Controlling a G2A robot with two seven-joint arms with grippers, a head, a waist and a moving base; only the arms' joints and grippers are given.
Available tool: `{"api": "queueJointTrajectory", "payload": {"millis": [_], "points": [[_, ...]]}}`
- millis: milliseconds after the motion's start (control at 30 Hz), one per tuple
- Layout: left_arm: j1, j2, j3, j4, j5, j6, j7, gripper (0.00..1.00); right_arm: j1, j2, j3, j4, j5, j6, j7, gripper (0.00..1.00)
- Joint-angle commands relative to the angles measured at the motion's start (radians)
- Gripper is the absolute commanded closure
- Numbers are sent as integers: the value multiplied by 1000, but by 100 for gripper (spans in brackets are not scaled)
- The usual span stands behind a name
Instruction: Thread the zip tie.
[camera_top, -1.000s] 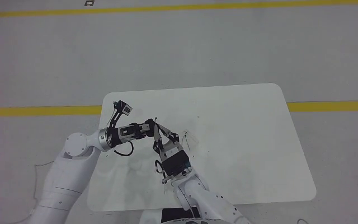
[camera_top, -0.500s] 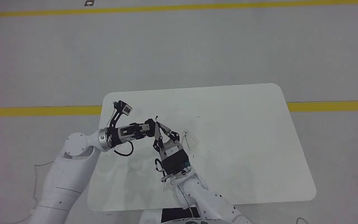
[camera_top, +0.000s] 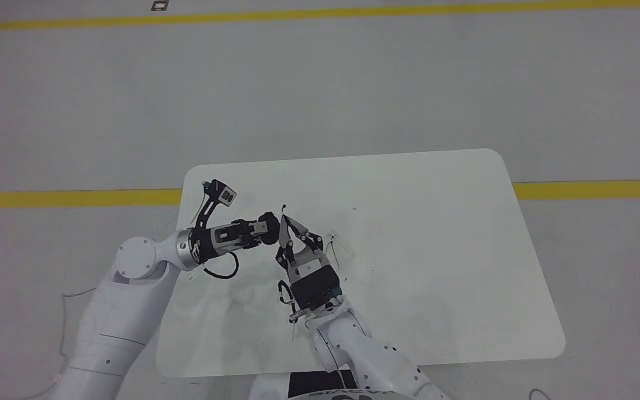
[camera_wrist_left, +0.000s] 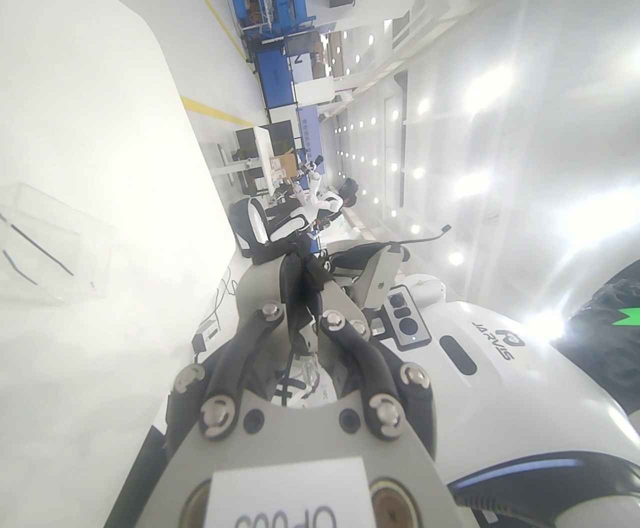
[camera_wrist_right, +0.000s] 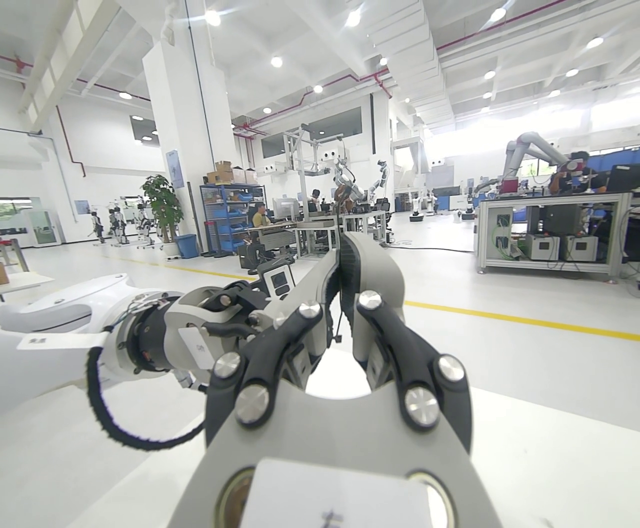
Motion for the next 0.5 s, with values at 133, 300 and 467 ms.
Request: {"api": "queueJointTrajectory", "payload": {"millis": [133, 300, 467], "points": [[0, 0, 0, 0, 0, 0, 0, 100, 1, -1, -1, 1, 1, -2, 3, 100], [0, 0, 0, 0, 0, 0, 0, 100, 2, -1, -3, -2, 2, -7, 0, 100], [0, 0, 0, 0, 0, 0, 0, 100, 2, 0, -3, -3, -1, -10, -1, 100]]}}
